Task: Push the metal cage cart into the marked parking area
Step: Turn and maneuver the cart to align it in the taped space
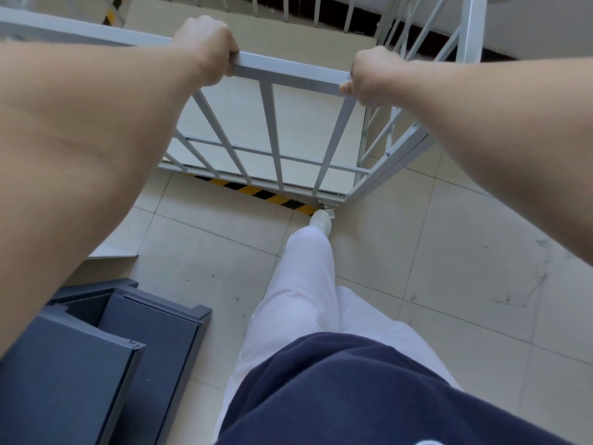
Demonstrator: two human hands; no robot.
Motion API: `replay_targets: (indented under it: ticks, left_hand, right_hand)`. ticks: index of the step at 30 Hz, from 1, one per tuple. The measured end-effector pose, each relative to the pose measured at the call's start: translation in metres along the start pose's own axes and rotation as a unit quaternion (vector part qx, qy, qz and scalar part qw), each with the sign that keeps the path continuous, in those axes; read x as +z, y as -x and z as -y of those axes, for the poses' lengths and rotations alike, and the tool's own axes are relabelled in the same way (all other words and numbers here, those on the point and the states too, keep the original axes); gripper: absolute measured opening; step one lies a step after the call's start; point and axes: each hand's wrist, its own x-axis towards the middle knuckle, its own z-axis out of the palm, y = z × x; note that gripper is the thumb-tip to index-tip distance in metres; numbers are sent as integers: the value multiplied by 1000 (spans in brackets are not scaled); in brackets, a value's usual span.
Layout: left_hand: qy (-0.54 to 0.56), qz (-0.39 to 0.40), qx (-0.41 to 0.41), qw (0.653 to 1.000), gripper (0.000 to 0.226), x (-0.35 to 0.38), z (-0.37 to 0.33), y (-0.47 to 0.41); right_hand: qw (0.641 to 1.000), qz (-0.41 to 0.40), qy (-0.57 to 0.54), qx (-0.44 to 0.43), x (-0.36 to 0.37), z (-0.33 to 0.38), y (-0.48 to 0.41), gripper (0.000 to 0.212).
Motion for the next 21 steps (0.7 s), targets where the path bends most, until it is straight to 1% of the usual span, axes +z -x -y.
replay_targets:
  ticks: [10, 15, 21]
  left_hand:
    - [-4, -6, 9, 1000, 23, 2, -1, 2]
    - [0, -2, 6, 1000, 23, 1, -1, 0]
    - [10, 2, 8, 1000, 26, -1, -2, -2]
  right_hand:
    - [1000, -4, 26, -11, 4, -4, -6, 35]
    - [999, 10, 52, -10, 4, -6, -12, 39]
    - [994, 39, 98, -25, -4, -9, -18, 53]
